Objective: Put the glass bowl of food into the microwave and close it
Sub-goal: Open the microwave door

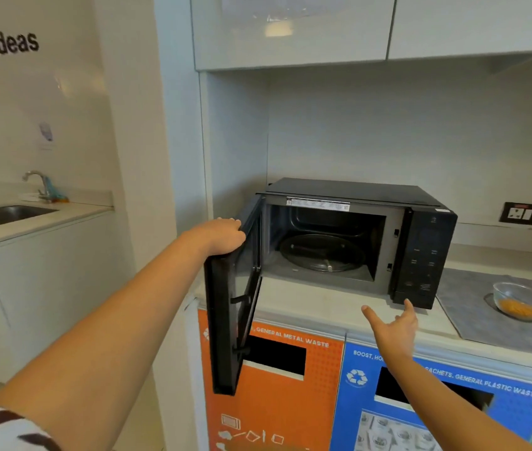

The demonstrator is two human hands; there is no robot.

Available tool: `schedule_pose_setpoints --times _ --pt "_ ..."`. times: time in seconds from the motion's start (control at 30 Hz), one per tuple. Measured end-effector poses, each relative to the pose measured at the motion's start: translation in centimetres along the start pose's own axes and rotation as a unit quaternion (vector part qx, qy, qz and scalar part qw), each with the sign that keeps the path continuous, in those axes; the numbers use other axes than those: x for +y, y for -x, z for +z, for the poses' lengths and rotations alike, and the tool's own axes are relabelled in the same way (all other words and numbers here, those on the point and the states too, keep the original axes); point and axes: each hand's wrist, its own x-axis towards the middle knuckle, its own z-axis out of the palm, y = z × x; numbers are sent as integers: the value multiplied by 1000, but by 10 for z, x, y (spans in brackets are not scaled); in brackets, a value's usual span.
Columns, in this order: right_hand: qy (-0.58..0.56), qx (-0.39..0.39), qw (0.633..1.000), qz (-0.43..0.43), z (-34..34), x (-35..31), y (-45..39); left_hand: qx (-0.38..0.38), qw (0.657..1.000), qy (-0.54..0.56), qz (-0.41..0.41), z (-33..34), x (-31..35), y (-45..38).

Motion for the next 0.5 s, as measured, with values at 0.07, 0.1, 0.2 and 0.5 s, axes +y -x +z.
schedule_pose_setpoints --times 0.07,0.1,0.2,0.5 --pt "-2 -6 1000 -4 2 -5 1 6 1000 -13 -15 -2 -9 2" --pt "-3 -10 1000 -7 5 -8 2 8 1000 -19 -21 -3 -15 3" --pt "-4 -24 1000 -12 9 -13 4 13 999 -32 -39 -6 -27 2" --pt "10 -35 999 -18 18 -23 3 61 994 -71 -51 0 -66 -6"
